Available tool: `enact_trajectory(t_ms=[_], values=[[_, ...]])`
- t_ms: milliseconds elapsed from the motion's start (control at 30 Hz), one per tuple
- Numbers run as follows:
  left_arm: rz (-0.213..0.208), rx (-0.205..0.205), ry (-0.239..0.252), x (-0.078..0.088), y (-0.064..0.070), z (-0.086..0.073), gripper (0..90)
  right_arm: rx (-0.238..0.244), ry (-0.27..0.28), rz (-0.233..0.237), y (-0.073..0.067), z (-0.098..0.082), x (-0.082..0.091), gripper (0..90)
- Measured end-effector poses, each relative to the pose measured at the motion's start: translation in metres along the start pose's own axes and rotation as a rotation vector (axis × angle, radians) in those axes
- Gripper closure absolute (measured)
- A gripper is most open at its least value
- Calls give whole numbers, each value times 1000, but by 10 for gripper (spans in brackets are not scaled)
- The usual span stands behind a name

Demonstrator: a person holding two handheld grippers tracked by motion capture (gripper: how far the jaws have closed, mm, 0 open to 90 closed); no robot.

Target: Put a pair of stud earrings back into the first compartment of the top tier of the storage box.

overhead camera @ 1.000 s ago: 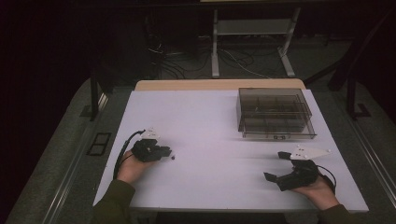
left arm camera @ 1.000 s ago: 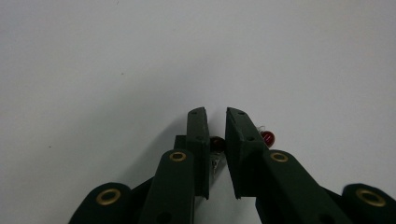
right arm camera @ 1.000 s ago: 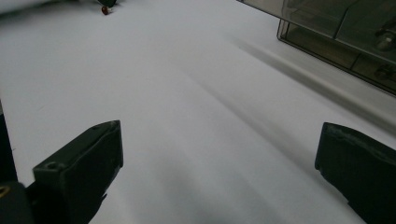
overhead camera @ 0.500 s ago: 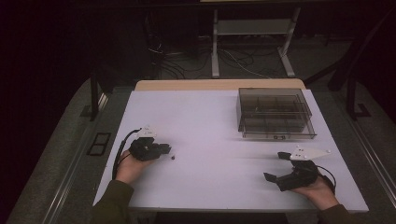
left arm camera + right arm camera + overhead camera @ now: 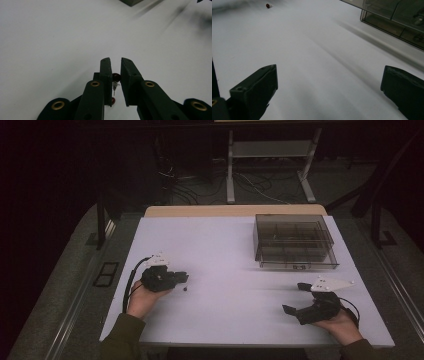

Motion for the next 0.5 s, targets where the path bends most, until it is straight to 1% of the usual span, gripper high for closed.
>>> enact_trajectory(t_ms=[100, 200, 400, 500], values=[[-14, 3, 9, 0, 5, 3, 789, -1, -1, 0, 0, 0, 0, 5], [-38, 9, 21, 0, 11, 7, 789, -4, -4, 0, 0, -1, 0, 5], [-69, 4, 46, -1, 22, 19, 789, -3, -3, 2, -1, -1, -1, 5], [-81, -6, 47, -3, 27, 23, 789, -4, -2, 2, -1, -1, -1, 5]])
Point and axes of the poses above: each handheld gripper's, and its own axes: x roughly backward along the jaws, z roughly out of its top, y roughly to its right, the point moved 10 cm from there along -x, roughly forward along the jaws, and after that the axes turned 5 degrees about x, right-handed, at the moved point
